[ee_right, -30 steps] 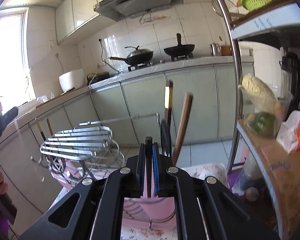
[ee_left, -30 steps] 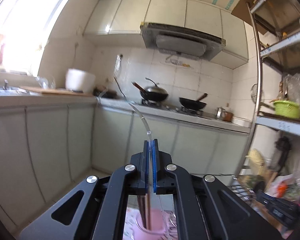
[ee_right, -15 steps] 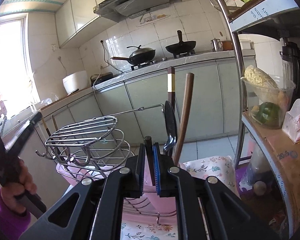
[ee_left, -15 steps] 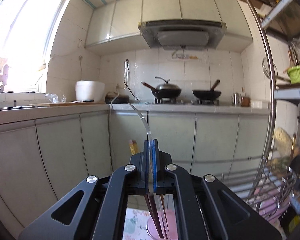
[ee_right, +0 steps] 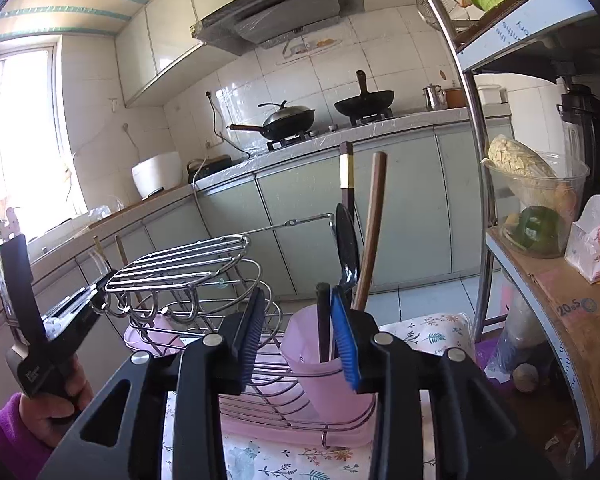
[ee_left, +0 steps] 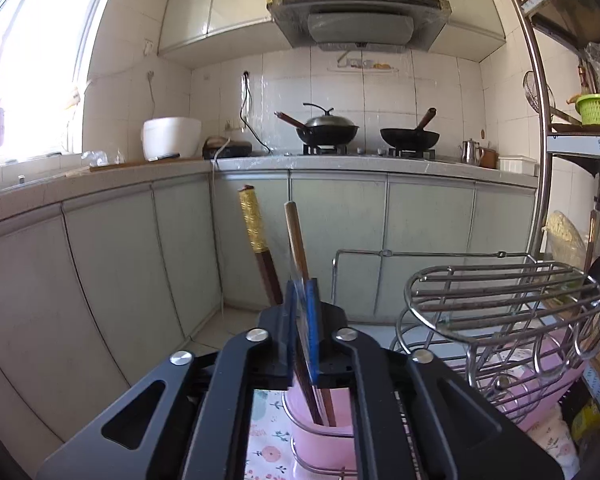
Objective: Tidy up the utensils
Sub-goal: 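Lower both held utensils into the pink cup and open both grippers, then move both open grippers back down to the utensils on the cloth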
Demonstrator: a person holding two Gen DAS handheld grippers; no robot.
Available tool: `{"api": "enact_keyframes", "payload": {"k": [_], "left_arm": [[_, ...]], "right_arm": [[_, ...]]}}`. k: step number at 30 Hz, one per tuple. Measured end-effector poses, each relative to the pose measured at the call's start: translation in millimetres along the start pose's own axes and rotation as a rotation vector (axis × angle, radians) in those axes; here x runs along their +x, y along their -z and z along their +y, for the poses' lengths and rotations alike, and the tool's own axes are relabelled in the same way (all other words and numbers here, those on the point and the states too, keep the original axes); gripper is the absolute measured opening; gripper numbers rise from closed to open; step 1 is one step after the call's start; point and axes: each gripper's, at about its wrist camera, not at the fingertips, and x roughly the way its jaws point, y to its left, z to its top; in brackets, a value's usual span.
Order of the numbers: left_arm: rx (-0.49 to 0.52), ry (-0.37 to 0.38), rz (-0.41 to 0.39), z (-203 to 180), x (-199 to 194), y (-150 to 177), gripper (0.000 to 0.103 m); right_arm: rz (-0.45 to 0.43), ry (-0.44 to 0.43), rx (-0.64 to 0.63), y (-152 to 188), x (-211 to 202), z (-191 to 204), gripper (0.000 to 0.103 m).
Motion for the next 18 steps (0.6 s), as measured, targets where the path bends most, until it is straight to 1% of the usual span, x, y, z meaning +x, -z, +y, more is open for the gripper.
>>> {"api": "enact_keyframes", "payload": {"k": [3, 6, 9, 10, 18], "left_arm": [[-0.001, 0.018, 0.015, 1, -3, 1, 0.023], [-0.010, 0.020, 0.022, 2, -5, 2, 0.027], [-0.021, 0.025, 0.026, 5, -8, 1, 0.029], [-0.024, 0.025, 0.025, 6, -10, 1, 0.029], [-0.043, 0.045, 0.026, 11, -26, 1, 0.030]], "right_arm": [[-0.001, -0.004, 0.012, 1, -3, -2, 0.034], [-0.003, -0.007, 0.016, 1, -7, -2, 0.034], [-0.011, -0.015, 0.023, 1, -13, -3, 0.043], [-0.013, -0.016, 0.025, 1, -14, -4, 0.044], [-0.010, -0.019, 0.031, 6, -23, -3, 0.046]]}}
